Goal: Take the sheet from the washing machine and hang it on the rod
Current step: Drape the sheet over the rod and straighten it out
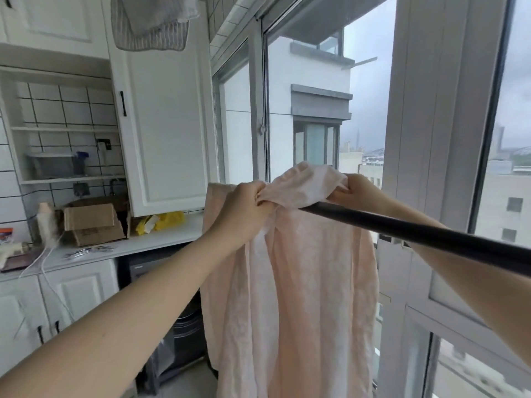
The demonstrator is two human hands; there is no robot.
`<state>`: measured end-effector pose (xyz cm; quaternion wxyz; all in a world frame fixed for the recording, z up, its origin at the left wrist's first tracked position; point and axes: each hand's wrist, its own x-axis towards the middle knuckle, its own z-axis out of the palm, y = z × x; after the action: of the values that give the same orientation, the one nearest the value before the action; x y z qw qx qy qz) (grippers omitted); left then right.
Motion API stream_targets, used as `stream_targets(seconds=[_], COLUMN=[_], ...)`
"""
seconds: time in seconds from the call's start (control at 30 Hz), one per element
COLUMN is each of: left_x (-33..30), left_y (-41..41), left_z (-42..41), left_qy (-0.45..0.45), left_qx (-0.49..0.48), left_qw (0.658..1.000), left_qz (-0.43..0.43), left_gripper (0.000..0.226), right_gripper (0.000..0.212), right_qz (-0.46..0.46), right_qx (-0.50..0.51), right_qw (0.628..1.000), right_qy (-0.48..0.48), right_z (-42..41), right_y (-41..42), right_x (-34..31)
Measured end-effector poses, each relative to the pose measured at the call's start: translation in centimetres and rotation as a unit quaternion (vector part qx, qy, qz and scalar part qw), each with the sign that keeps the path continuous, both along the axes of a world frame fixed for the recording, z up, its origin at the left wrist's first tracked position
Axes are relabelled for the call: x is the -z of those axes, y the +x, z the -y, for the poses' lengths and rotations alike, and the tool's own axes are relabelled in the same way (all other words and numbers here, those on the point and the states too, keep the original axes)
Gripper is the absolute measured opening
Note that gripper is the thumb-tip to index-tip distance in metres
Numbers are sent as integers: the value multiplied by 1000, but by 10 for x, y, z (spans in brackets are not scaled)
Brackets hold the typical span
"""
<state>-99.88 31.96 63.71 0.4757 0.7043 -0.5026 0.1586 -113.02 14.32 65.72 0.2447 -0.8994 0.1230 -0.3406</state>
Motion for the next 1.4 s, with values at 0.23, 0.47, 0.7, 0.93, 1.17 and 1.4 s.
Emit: stream_targets(seconds=[0.23,0.47,0.7,0.93,1.17,1.4], left_x=[-17,33,39,33,33,32], left_y=[-27,-60,-93,-142,-162,-118], left_z=[-22,-11,-23,-13,-14,-13], left_qy=[-150,-57,-3,-18,-39,-57], left_qx=[36,115,161,126,132,117], left_qw=[988,992,986,992,990,991], left_qz=[-6,-8,-30,-1,-36,24], left_gripper=[10,30,33,14,25,13], right_gripper=[30,18,13,15,26,22], right_qz=[274,86,39,-82,-42,66], right_qx=[8,41,71,161,161,149], right_qw=[952,993,987,980,961,921], right_qy=[139,71,139,-84,-222,-353], right_z=[-21,-38,-39,-77,-127,-138], right_y=[-51,-91,-132,-154,-181,-158], right_x=[-26,6,36,62,63,44])
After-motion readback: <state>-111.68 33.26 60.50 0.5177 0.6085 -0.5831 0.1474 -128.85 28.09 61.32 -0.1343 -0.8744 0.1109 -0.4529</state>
